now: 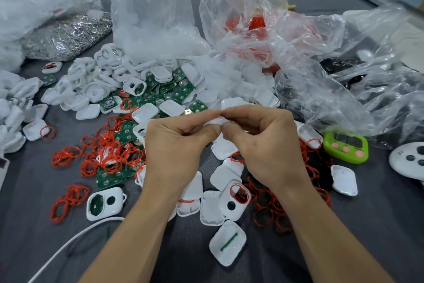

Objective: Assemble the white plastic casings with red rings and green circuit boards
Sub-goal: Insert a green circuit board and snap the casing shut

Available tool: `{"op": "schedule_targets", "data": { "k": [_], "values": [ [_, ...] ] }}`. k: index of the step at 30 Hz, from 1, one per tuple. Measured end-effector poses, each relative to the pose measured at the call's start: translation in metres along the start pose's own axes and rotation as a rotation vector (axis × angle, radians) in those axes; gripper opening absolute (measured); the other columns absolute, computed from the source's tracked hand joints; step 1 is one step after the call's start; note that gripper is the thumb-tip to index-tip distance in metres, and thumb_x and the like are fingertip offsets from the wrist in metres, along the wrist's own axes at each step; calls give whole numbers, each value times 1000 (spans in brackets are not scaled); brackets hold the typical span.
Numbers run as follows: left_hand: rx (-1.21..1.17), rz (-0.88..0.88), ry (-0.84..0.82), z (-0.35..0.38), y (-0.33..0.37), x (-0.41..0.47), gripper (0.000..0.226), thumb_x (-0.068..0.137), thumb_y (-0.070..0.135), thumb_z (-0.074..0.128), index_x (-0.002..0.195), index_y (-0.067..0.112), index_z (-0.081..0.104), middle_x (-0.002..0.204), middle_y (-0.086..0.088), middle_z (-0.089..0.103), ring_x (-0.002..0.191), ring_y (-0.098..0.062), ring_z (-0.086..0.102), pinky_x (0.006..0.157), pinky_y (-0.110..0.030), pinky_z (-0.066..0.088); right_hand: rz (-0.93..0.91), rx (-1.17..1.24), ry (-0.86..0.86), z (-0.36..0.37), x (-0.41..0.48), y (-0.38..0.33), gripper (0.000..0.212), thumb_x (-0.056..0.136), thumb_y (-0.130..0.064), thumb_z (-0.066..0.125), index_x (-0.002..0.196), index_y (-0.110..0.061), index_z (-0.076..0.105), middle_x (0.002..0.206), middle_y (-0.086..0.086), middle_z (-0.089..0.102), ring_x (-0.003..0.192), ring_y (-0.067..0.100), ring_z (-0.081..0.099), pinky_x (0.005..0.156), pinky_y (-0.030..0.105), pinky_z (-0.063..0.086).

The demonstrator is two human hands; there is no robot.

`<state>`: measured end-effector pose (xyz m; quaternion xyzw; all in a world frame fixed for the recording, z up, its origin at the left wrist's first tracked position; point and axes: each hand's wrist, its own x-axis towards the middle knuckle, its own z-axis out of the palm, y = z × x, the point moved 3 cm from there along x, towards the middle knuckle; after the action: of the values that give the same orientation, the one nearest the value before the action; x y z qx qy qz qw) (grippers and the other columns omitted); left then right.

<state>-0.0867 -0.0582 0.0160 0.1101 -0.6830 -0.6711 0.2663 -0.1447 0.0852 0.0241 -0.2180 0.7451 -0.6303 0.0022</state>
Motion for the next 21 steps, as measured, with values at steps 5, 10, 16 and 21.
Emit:
{"op": "schedule_targets", "data": {
  "k": [5,10,16,21],
  "values": [
    [7,-22,20,0,1,0,30,76,-9,82,89,18,81,80,5,80,76,-9,76,73,-16,57,6,-16,49,0,-2,1,23,82,-8,82,95,-27,82,83,-10,80,77,5,76,78,34,63],
    [19,-46,34,-3,0,-3,26,75,-5,83,89,17,82,77,-1,79,80,-28,77,77,-30,63,36,-27,66,4,-5,6,19,81,-12,82,97,-23,83,82,-10,80,73,5,76,73,29,62],
    [21,-90,59,-3,1,-4,25,77,0,84,87,23,83,75,-4,79,74,-29,77,77,-34,64,61,1,56,9,-7,8,15,82,-20,79,92,-31,82,79,-12,79,68,8,76,68,29,63],
    [-113,-147,43,0,1,1,29,80,-6,80,103,11,79,92,-4,81,90,-21,78,80,-28,61,255,363,61,9,3,8,19,92,-4,73,87,-20,81,81,4,80,67,17,75,57,22,58]
  ]
}}
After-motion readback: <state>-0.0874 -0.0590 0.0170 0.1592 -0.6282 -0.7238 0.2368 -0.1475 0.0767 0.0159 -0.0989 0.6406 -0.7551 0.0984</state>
